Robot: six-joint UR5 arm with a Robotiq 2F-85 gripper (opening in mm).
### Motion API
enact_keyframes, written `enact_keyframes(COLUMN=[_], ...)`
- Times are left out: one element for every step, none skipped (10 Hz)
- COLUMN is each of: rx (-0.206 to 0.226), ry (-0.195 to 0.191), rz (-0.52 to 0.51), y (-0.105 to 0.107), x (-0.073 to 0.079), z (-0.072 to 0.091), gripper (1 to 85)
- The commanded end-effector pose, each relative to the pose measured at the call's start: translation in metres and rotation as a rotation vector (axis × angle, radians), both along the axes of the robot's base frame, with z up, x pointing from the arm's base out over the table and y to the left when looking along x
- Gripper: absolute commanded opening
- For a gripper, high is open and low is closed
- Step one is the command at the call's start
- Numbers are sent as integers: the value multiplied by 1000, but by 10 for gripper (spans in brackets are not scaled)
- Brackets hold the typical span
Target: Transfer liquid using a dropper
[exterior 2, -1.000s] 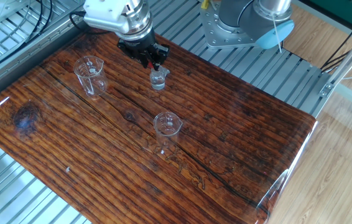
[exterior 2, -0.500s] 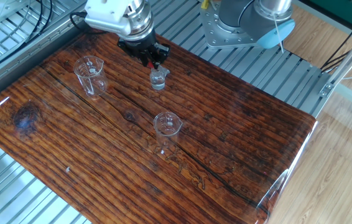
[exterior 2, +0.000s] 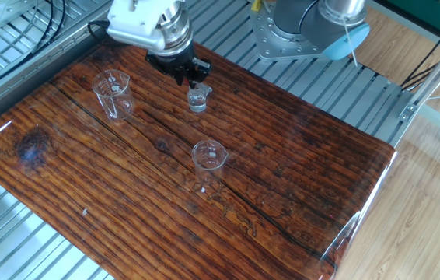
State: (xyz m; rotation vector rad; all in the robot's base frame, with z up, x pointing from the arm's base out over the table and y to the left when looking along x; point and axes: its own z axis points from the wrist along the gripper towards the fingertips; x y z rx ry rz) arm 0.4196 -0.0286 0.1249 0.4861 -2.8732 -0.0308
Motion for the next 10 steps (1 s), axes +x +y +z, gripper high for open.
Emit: enact_keyframes(rx=[5,0,-12,-17,-14,-12,-12,-11,-12,-12], ry=[2,4,5,7,10,10,10,10,10,10], rz=[-5,-5,-5,-4,-6,-6,-6,-6,-6,-4], y=[5,5,4,3,4,4,4,4,4,3], x=[0,-1,-1,-2,-3,-3,-3,-3,-4,-4], z=[-3,-4,-5,-5,-5,-5,-5,-4,-4,-3], gripper=[310,310,303,300,293,293,293,293,290,290])
